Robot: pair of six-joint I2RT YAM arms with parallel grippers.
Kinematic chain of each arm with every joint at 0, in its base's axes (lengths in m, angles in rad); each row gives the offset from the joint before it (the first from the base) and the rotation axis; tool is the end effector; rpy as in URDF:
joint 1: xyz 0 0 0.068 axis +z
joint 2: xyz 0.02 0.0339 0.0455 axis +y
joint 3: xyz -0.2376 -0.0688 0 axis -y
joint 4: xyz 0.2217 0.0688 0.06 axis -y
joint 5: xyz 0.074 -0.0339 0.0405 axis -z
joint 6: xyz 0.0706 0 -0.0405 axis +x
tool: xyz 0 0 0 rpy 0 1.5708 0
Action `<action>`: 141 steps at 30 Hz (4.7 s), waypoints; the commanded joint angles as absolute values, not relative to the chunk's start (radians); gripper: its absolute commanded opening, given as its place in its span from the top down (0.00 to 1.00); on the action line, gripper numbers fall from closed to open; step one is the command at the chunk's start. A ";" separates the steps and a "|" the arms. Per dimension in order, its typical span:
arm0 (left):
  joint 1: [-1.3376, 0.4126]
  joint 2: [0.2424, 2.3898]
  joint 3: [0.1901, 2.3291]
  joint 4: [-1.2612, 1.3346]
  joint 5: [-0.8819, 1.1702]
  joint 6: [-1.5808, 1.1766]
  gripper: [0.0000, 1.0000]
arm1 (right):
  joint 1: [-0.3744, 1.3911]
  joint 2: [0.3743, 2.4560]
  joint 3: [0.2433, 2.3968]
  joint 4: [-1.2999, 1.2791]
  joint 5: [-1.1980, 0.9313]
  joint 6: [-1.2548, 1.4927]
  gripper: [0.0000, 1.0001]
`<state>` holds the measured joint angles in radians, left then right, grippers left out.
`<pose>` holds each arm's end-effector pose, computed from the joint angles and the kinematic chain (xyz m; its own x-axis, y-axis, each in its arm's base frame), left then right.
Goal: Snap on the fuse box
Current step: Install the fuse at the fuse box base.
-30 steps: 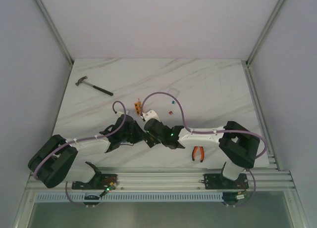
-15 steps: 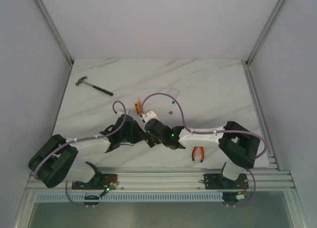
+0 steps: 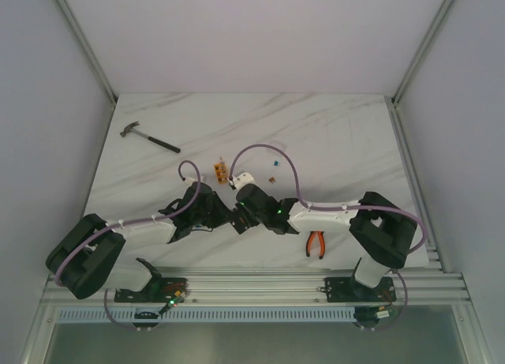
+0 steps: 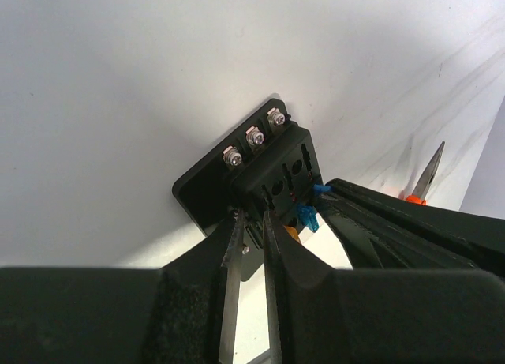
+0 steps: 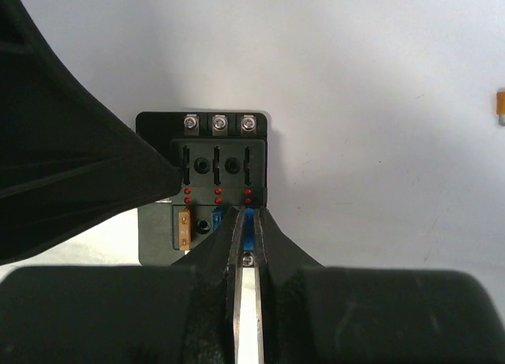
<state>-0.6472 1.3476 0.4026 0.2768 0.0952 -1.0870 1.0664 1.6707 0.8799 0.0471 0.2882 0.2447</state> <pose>0.2027 -0.1616 0.1113 -0.8139 -0.4894 -0.3130 -0.1307 0.6792 -0.7222 0.1850 0.2937 0.1386 -0.4963 -0.4184 -0.7607 -0.6370 0.7708 -0.0084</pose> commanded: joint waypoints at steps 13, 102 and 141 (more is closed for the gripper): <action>-0.644 1.374 0.396 0.202 0.078 -1.041 0.75 | 1.048 1.685 0.915 -0.162 0.157 0.250 0.87; -0.631 1.334 0.380 0.202 0.096 -1.051 0.67 | 0.997 2.291 1.216 -0.599 0.032 0.194 1.00; -0.630 1.327 0.431 0.195 0.105 -1.020 0.65 | 0.972 1.825 1.264 -0.566 0.056 0.257 0.80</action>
